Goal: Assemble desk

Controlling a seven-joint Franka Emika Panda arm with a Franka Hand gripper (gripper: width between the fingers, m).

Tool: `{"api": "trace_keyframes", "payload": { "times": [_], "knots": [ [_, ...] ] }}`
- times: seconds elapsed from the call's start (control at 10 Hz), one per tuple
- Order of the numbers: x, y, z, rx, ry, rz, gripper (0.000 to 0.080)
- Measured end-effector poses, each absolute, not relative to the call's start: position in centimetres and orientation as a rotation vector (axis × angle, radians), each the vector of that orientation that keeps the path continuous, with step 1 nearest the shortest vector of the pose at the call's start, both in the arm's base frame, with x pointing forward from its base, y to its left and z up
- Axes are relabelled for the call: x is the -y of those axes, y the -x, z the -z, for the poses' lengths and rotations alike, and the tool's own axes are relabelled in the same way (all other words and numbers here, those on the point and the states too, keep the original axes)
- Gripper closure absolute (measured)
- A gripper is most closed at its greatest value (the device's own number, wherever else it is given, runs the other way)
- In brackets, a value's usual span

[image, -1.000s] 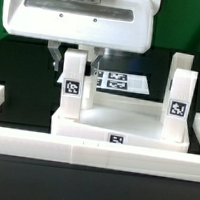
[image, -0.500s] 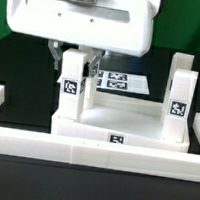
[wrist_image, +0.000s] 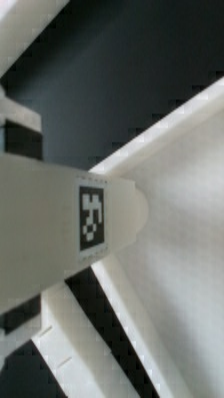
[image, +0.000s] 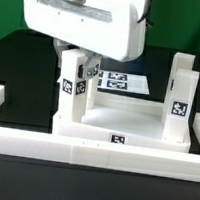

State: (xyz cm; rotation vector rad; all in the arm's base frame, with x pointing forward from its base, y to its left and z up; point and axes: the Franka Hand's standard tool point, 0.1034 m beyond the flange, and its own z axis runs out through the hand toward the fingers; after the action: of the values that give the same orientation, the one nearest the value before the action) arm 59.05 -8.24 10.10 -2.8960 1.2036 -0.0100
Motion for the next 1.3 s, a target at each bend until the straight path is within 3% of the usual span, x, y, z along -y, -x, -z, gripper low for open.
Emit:
{"api": "trace_keyframes", "payload": {
  "times": [0.7, 1.3],
  "knots": [
    [7.79, -59.15, -10.00, -2.076, 2.307, -0.013, 0.0509],
    [7.48, -59.21, -9.96, -2.325, 2.050, -0.024, 0.0496]
  ]
}}
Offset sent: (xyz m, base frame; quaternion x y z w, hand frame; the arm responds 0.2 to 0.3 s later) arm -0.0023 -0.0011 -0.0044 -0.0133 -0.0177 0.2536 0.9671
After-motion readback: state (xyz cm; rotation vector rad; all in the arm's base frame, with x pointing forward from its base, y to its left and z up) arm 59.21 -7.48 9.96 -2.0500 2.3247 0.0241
